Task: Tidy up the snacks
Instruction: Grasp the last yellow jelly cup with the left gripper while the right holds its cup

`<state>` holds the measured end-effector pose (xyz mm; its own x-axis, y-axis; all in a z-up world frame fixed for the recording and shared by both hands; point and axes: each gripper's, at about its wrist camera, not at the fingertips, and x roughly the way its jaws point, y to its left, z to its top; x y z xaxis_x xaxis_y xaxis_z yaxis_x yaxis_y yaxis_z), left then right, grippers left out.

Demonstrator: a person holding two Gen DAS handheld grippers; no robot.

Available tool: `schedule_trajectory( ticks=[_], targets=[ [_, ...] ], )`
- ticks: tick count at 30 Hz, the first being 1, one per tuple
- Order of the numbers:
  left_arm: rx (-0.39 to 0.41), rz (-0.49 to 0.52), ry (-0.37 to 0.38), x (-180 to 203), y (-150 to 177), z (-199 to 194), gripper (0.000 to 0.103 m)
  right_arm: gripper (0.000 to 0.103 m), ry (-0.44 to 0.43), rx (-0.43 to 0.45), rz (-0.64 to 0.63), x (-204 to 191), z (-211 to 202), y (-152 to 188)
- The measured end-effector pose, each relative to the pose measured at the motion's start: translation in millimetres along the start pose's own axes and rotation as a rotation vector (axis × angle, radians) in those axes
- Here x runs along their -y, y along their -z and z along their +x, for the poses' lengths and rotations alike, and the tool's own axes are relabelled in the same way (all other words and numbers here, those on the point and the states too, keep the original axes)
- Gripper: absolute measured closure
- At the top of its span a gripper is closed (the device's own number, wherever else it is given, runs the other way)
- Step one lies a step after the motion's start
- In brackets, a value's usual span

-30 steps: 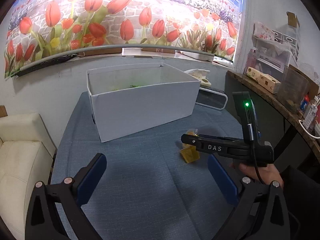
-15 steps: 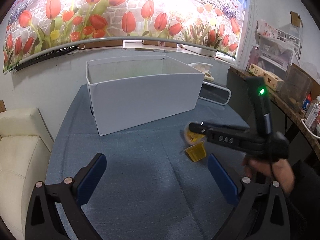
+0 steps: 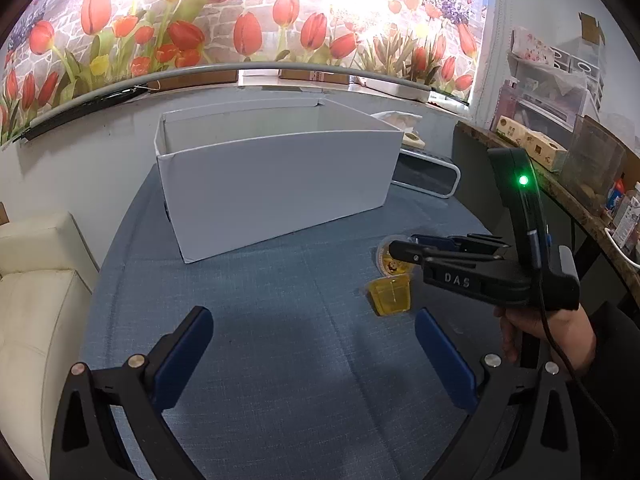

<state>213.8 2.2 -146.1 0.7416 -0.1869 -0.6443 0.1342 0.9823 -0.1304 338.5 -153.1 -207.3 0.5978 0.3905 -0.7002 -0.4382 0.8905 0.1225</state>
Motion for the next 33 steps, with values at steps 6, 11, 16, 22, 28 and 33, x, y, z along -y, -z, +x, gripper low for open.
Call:
schedule_trajectory(
  ticks=[6,11,16,22,28,33],
  targets=[
    [0.001,0.004,0.0,1,0,-1,0.0,0.051,-0.025,-0.036,0.015,0,11,0],
    [-0.001,-0.005,-0.002,-2,0,0,0.0,0.066,-0.037,-0.017,0.01,-3,9,2],
    [-0.009,0.005,-0.003,1,1,4,0.0,0.07,-0.052,-0.02,0.007,-1,8,3],
    [-0.033,0.024,0.003,10,-1,19,0.0,0.07,-0.041,0.032,-0.041,-4,-22,4],
    [-0.08,0.061,0.019,39,-5,60,0.0,0.07,-0.043,0.087,0.005,16,-71,13],
    [-0.108,0.08,-0.019,57,-9,94,0.0,0.07,-0.032,0.11,0.028,32,-101,24]
  ],
)
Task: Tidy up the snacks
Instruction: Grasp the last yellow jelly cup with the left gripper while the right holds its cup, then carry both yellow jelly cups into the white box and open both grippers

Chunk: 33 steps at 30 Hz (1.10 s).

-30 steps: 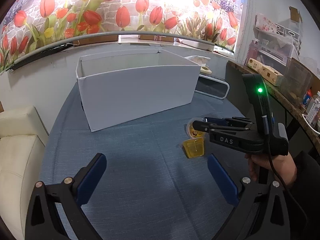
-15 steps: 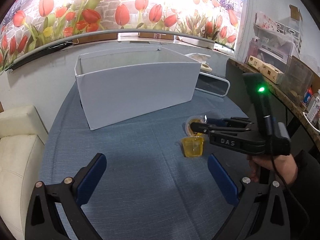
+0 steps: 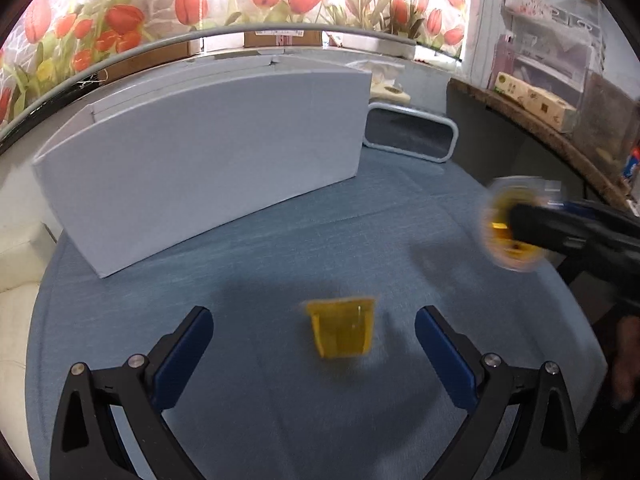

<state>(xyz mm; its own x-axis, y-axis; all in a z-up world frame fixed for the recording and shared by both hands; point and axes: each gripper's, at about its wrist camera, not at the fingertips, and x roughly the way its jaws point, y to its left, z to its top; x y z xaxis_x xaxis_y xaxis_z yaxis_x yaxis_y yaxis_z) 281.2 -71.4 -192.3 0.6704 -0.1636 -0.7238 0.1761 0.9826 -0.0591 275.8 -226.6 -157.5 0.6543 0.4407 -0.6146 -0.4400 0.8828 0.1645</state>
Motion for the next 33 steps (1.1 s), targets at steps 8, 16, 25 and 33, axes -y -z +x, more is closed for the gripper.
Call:
schedule_trajectory(
  ticks=[8,16,25,33],
  targets=[
    [-0.07,-0.007,-0.016,5,-7,26,0.05,0.07,-0.002,-0.001,0.039,16,-11,12],
    [-0.086,0.01,0.019,5,-5,20,0.055,0.07,-0.026,0.005,0.058,17,-8,17],
    [0.092,0.042,0.028,-1,-25,-52,0.056,0.07,-0.049,0.025,0.047,6,-8,10],
    [0.228,0.016,-0.019,-39,-71,-107,0.056,0.07,-0.078,0.085,0.0,-15,-8,-34]
  ],
)
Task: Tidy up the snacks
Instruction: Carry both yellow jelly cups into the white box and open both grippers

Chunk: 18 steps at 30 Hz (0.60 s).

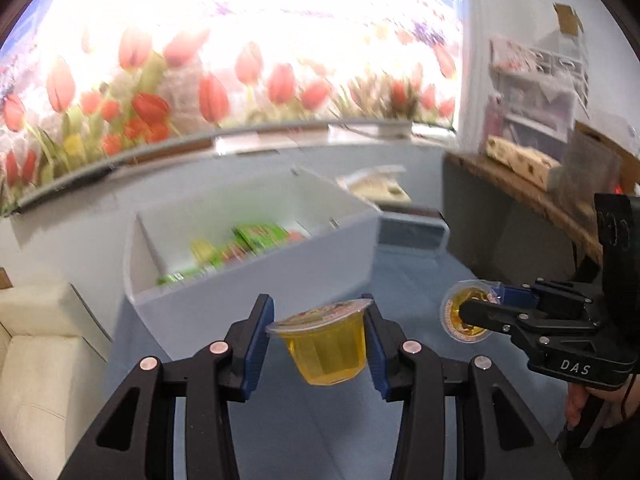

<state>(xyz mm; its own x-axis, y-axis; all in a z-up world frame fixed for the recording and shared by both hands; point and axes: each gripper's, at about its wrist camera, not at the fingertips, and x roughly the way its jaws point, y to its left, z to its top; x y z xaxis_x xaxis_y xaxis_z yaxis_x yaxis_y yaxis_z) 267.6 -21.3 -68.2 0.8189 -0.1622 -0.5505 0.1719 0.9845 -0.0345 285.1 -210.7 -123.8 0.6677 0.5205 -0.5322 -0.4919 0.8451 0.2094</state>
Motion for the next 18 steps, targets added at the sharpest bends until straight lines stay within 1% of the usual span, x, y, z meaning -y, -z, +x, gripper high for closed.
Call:
schedule_trajectory(
  ticks=[2,4,6,10,12,14,15,16,18],
  targets=[
    [0.009,-0.026,-0.016,-15,-15,-1,0.056,0.07,-0.011,0.031,-0.015,-7,5,-24],
    [0.023,-0.057,-0.041,-34,-33,6,0.056,0.07,-0.013,0.046,-0.027,-11,12,-43],
    [0.031,-0.082,-0.05,-49,-47,12,0.056,0.07,-0.02,0.062,-0.041,-17,24,-67],
    [0.029,-0.115,-0.065,-76,-73,41,0.056,0.07,-0.015,0.068,-0.083,-26,55,-109],
    [0.007,-0.124,-0.083,-89,-81,60,0.056,0.07,-0.014,0.051,-0.097,-28,78,-125],
    [-0.02,-0.147,-0.075,-100,-83,78,0.056,0.07,0.013,0.018,-0.128,-31,106,-136],
    [-0.041,-0.156,-0.083,-106,-83,87,0.056,0.07,0.012,0.005,-0.127,-29,114,-138],
    [-0.053,-0.152,-0.091,-109,-84,93,0.056,0.07,0.011,-0.021,-0.117,-27,128,-141],
    [-0.072,-0.142,-0.099,-114,-83,105,0.055,0.07,0.025,-0.043,-0.133,-25,144,-143]
  ],
)
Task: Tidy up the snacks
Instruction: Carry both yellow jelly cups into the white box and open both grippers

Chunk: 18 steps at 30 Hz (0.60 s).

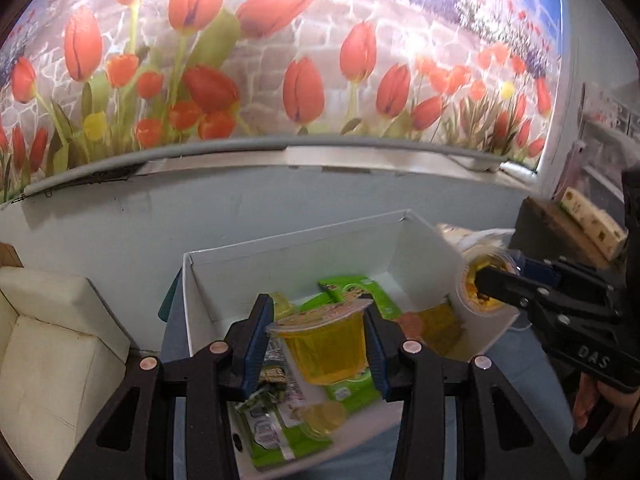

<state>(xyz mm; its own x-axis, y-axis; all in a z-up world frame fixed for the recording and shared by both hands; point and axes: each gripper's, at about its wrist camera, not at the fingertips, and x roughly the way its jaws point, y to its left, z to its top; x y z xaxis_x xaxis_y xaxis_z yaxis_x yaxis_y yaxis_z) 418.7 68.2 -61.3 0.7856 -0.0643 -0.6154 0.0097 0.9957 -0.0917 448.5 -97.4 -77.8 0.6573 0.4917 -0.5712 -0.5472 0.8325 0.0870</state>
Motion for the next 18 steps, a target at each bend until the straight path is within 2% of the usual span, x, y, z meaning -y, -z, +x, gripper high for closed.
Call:
schedule_trajectory(
  ticks=[5,7,8,9,10,11,12,14,18],
  targets=[
    [-0.047,-0.03,-0.002,-10,6,21,0.055,0.07,0.015,-0.065,-0.029,4,31,5],
    [-0.062,-0.03,-0.025,-12,9,26,0.053,0.069,0.032,-0.081,-0.026,7,37,9],
    [-0.068,-0.032,-0.04,-15,11,28,0.047,0.068,0.04,-0.085,-0.018,9,39,10],
    [-0.073,-0.04,-0.039,-17,13,29,0.032,0.06,0.044,-0.087,-0.011,11,39,11],
    [-0.063,-0.057,-0.033,-22,14,27,0.022,0.049,0.048,-0.087,-0.004,14,39,12],
    [-0.054,-0.066,-0.031,-25,14,26,0.003,0.019,0.054,-0.074,0.004,16,36,13],
    [-0.043,-0.073,-0.027,-28,15,23,0.0,0.003,0.054,-0.062,0.007,17,34,14],
    [-0.026,-0.083,-0.035,-31,15,17,0.0,0.002,0.048,-0.03,0.009,19,26,12],
    [-0.02,-0.071,-0.039,-32,15,8,0.0,0.0,0.069,-0.025,0.028,20,21,9]
  ],
)
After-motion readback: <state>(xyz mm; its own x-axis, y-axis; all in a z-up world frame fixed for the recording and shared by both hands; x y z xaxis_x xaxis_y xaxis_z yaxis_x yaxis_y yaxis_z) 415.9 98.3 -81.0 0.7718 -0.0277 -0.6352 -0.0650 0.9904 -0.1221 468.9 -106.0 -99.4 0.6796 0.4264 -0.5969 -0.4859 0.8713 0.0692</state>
